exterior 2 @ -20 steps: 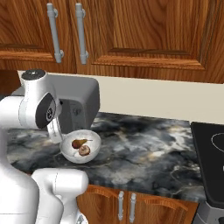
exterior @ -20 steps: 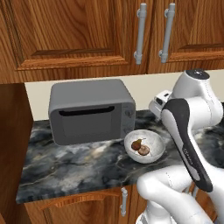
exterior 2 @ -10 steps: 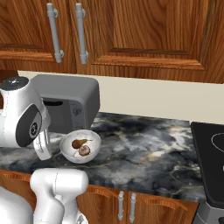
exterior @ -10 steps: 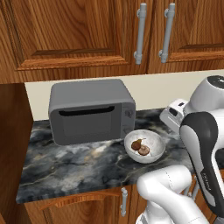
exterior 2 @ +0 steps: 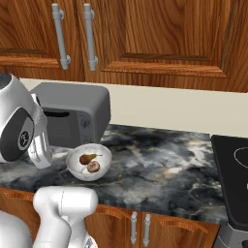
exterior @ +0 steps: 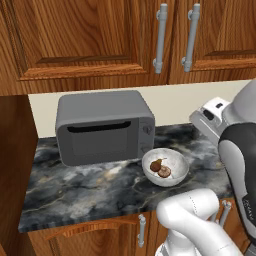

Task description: Take the pear, bell pepper, and mushroom from the freezer and place them in the bowl on the counter.

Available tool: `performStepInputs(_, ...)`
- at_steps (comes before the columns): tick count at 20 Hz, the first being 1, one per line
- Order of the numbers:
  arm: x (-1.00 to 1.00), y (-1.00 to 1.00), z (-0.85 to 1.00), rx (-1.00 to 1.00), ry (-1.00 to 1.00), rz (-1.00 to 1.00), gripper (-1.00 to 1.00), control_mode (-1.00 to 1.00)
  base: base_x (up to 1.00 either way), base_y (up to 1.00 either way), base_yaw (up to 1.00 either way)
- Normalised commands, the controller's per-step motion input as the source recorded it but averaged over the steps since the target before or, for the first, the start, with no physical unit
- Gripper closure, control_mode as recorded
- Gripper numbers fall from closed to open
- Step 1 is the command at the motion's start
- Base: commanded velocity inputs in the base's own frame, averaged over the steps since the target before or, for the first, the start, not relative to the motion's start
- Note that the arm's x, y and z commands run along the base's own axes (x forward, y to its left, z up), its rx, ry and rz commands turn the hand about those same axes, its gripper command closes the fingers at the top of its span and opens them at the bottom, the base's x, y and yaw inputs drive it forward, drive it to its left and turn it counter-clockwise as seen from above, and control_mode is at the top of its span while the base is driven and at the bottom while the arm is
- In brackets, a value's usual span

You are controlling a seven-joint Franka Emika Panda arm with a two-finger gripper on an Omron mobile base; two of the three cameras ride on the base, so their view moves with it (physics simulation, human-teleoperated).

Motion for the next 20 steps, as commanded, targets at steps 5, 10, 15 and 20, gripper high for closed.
performStepInputs(5, -0.45, -0.04, 0.35, 0.00, -0.36, 0.00, -1.00, -1.00, 0.00, 0.00, 0.00)
performStepInputs(10, -0.11, 0.00, 0.05, 0.00, -0.07, 0.00, -1.00, 1.00, -0.51, 0.00, 0.02)
performStepInputs(15, 0.00, 0.00, 0.00, 0.00, 0.00, 0.00, -1.00, 1.00, -1.00, 0.26, 0.04)
performStepInputs(20, 0.00, 0.00, 0.00, 0.00, 0.00, 0.00, -1.00, 1.00, -1.00, 0.91, 0.09)
